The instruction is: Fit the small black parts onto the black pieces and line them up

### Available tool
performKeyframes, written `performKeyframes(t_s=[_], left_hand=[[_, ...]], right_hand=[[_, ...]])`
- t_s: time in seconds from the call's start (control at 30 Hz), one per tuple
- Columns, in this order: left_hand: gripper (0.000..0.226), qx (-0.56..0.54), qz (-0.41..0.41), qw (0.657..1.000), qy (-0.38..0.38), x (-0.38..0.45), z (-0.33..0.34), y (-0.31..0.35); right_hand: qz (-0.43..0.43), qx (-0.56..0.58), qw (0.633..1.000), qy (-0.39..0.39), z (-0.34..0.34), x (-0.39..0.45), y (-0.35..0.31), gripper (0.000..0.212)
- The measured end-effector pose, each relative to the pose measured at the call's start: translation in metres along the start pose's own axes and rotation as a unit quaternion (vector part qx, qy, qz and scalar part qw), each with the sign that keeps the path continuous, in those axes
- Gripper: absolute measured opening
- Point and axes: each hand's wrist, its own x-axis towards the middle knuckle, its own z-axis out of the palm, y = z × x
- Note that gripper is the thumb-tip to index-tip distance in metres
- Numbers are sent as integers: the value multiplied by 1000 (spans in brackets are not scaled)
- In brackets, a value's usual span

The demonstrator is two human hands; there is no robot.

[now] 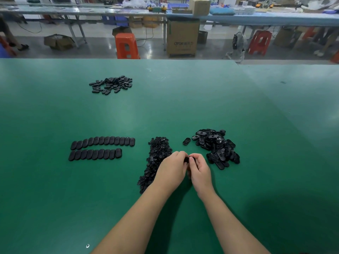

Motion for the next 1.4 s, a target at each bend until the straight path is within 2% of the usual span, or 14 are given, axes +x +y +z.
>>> performKeyframes(t_s=[0.1,0.2,0.3,0.43,0.57,0.63,0.8,1.4], left_hand=[[19,30,-1,998,48,-3,-10,-7],[17,22,-97,987,125,-3,-28,-25],[20,36,-209,962,175,-7,-45,-57],[26,82,-299,934,178,-22,-57,-101],[31,107,-347,920,146,-33,-58,-121],[33,110,-350,920,138,-36,-57,-123],[21,136,-293,938,125,-38,-52,-124],[37,176,-299,934,82,-32,-63,-146]], right_hand=[[-3,14,1000,-1,1,-1,-1,12],[-5,-4,1000,-10,1,-2,-3,12],[-5,-36,999,-26,0,-3,-4,12],[-4,-50,998,-34,0,-5,-4,13],[-4,-62,997,-35,1,-6,-5,13],[-2,-65,997,-36,1,-6,-5,13],[-1,-64,997,-33,1,-6,-5,13],[-4,-79,996,-33,2,-7,-8,16]])
